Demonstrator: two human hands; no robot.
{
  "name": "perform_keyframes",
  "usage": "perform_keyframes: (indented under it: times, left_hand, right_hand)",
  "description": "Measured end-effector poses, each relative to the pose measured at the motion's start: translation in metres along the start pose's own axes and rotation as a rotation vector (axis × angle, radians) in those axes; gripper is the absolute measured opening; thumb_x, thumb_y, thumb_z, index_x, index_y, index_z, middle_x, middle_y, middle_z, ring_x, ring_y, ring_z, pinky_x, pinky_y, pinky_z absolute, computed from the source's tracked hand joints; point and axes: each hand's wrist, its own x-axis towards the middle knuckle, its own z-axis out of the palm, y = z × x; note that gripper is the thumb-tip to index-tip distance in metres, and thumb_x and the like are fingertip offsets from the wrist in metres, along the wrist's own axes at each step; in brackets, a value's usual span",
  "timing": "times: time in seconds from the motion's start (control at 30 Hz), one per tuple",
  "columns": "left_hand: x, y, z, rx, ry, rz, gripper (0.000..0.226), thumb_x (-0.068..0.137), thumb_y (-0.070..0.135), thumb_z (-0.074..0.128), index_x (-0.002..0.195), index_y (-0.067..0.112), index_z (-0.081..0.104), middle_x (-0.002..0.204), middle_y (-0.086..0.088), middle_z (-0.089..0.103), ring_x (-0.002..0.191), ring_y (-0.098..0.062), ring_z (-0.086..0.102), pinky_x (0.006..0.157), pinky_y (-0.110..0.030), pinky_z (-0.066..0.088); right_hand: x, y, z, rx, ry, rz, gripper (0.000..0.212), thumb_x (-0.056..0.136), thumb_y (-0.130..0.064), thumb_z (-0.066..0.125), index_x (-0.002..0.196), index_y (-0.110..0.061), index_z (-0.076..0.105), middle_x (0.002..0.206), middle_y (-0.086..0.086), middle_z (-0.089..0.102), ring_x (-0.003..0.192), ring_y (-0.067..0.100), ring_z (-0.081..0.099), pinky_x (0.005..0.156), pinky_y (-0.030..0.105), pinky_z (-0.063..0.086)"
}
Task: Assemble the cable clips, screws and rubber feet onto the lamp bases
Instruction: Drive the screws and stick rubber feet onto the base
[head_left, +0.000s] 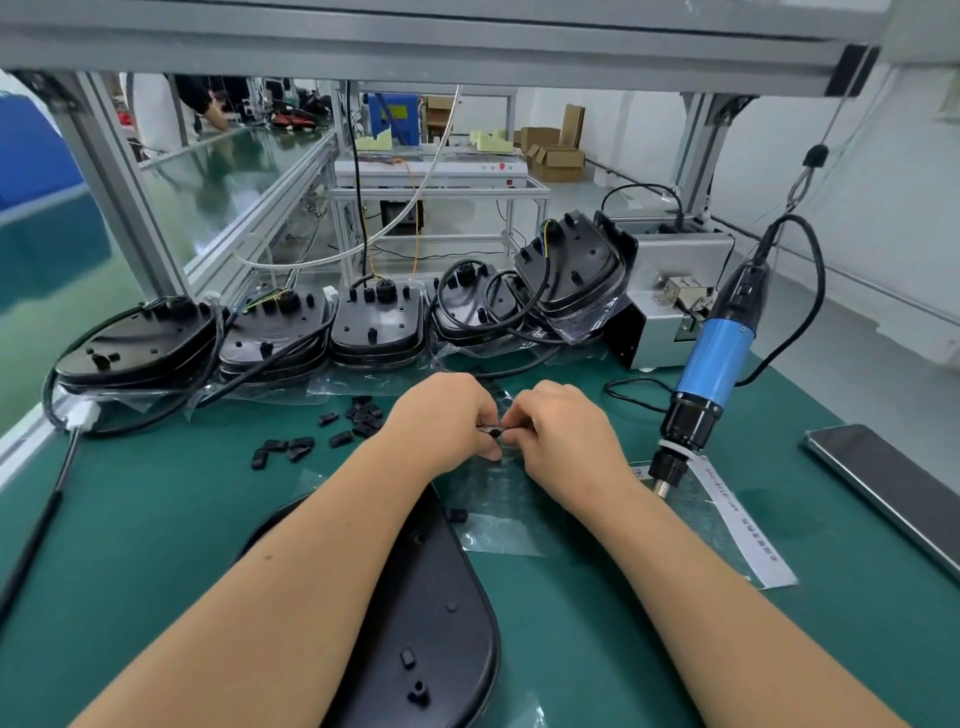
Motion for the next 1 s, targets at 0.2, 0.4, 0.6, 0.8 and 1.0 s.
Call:
perform_keyframes:
  times: [0.2, 0.4, 0.6, 0.8, 1.0]
  left_hand:
    - [0.0014, -0.0009, -0.0001, -0.024, -0.014, -0.018, 0.022, 0.078, 0.036, 0.077, 0.092, 0.019, 0.074, 0.081, 0.004, 0.062, 0.078, -0.018, 0.057, 0.064, -0.025, 0.039]
    - [0.0026, -0.002, 0.0007, -0.067, -0.026, -0.033, 0.025, 0.08, 0.036, 0.075, 0.094, 0.016, 0.075, 0.091, -0.004, 0.071, 0.087, -0.022, 0.063, 0.069, -0.026, 0.046]
    - [0.0017, -0.0038, 0.001, -0.071, -0.027, -0.021, 0.027, 0.081, 0.039, 0.074, 0.094, 0.015, 0.075, 0.085, 0.001, 0.067, 0.084, -0.02, 0.061, 0.065, -0.024, 0.041]
    - [0.0021, -0.0042, 0.0011, -0.061, -0.024, -0.014, 0.027, 0.08, 0.04, 0.074, 0.093, 0.015, 0.076, 0.085, 0.0, 0.067, 0.081, -0.019, 0.06, 0.062, -0.023, 0.038]
    - [0.0025, -0.0051, 0.0018, -0.061, -0.022, -0.009, 0.027, 0.08, 0.041, 0.074, 0.093, 0.017, 0.075, 0.087, 0.001, 0.069, 0.083, -0.019, 0.062, 0.066, -0.025, 0.042]
  right_hand:
    - [-0.0041, -0.0018, -0.0011, 0.035, 0.058, -0.024, 0.001, 0.086, -0.016, 0.069, 0.088, -0.015, 0.069, 0.092, -0.001, 0.061, 0.093, 0.022, 0.051, 0.071, 0.031, 0.039]
    - [-0.0062, -0.0021, -0.0019, 0.056, 0.079, -0.036, 0.007, 0.084, -0.01, 0.068, 0.081, -0.014, 0.064, 0.081, -0.009, 0.051, 0.089, 0.019, 0.05, 0.068, 0.033, 0.041]
    - [-0.0068, -0.0006, -0.0013, 0.065, 0.1, -0.069, 0.008, 0.083, -0.01, 0.07, 0.08, -0.013, 0.063, 0.079, -0.01, 0.049, 0.086, 0.02, 0.05, 0.066, 0.035, 0.043]
    - [-0.0072, 0.0011, 0.0003, 0.066, 0.128, -0.092, 0.01, 0.081, -0.011, 0.073, 0.078, -0.012, 0.064, 0.078, -0.006, 0.052, 0.084, 0.022, 0.051, 0.064, 0.035, 0.042]
    - [-0.0082, 0.0019, 0.0007, 0.071, 0.147, -0.106, 0.01, 0.08, -0.011, 0.074, 0.077, -0.012, 0.064, 0.079, -0.001, 0.059, 0.083, 0.024, 0.053, 0.062, 0.036, 0.043]
